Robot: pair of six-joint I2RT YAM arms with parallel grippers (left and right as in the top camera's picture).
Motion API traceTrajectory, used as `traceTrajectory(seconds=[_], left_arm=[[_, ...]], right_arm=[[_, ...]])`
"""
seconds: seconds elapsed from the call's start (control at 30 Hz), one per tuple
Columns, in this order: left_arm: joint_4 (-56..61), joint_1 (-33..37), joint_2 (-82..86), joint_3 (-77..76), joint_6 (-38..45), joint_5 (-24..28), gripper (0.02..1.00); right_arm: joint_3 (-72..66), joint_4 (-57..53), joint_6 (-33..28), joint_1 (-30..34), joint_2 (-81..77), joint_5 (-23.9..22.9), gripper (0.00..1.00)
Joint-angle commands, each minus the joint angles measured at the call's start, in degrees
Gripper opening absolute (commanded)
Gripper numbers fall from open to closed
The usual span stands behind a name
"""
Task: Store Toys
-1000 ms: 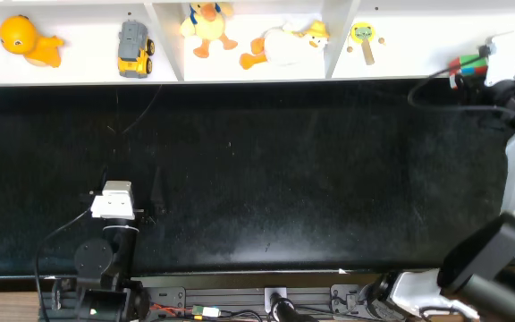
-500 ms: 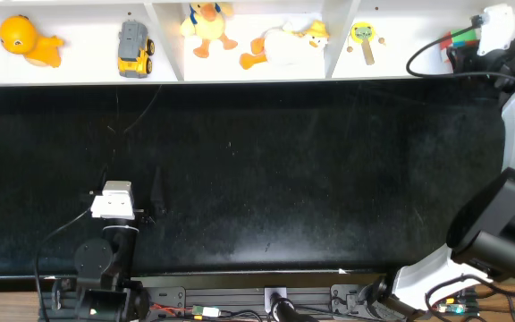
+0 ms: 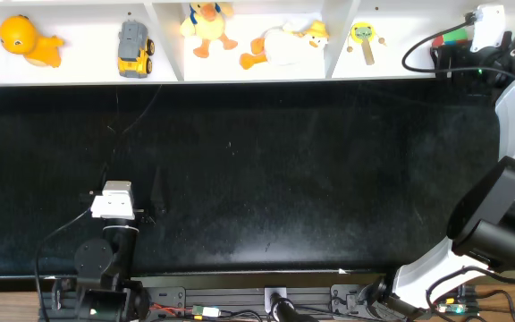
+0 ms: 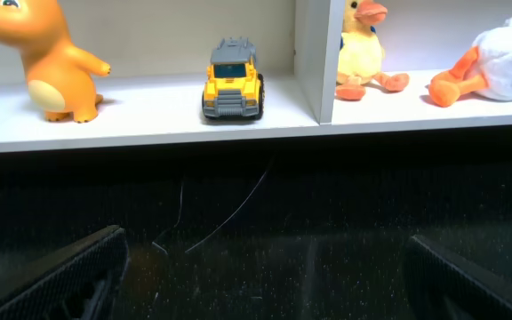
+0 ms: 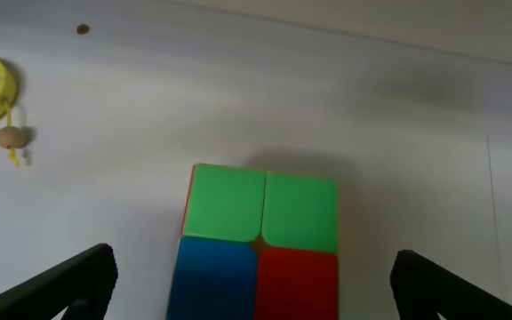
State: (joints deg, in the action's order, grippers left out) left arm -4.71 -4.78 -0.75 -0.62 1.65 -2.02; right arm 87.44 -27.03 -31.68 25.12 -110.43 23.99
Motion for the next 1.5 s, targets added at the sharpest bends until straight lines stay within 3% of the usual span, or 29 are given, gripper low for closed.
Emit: traceTrajectory(seconds=[0.03, 0.47, 0.63, 0.7, 0.8, 0.87, 1.1, 1.27, 1.5], left_arm=[[0.00, 0.26, 0.59, 0.17, 0.24, -0.50, 0.998], [0.02, 0.26, 0.59, 0.17, 0.24, -0.50, 0.998], [0.02, 0.26, 0.59, 0.17, 0.24, -0.50, 0.998], [0.02, 0.26, 0.59, 0.17, 0.24, -0.50, 0.998], [0.02, 0.26, 0.59, 0.17, 0.24, -0.50, 0.998], [0.02, 0.26, 0.59, 0.17, 0.24, -0.50, 0.998], [0.02, 0.26, 0.59, 0.17, 0.24, -0.50, 0.998], [0.02, 0.26, 0.59, 0.17, 0.24, -0.50, 0.998], [0.02, 0.26, 0.59, 0.17, 0.24, -0.50, 0.998]], right_arm=[[1.66, 0.33, 1.49, -0.02, 1.14, -3.21, 0.996], [-24.87, 7.43, 1.75, -0.07, 23.23, -6.86, 0.996], [-34.01, 10.21, 8.76, -0.98, 32.11, -7.45, 0.996], [-36.87, 11.61, 13.14, -3.56, 34.86, -10.25, 0.996], [-39.89, 12.96, 17.75, -11.02, 38.16, -20.11, 0.996], [-41.13, 12.98, 18.80, -16.02, 40.17, -23.67, 0.996], [-54.23, 21.57, 24.63, -26.27, 56.06, -24.04, 0.993], [-65.33, 25.24, 28.57, -26.60, 72.61, -24.06, 0.996], [-76.15, 26.53, 28.52, -26.60, 88.67, -24.02, 0.996]])
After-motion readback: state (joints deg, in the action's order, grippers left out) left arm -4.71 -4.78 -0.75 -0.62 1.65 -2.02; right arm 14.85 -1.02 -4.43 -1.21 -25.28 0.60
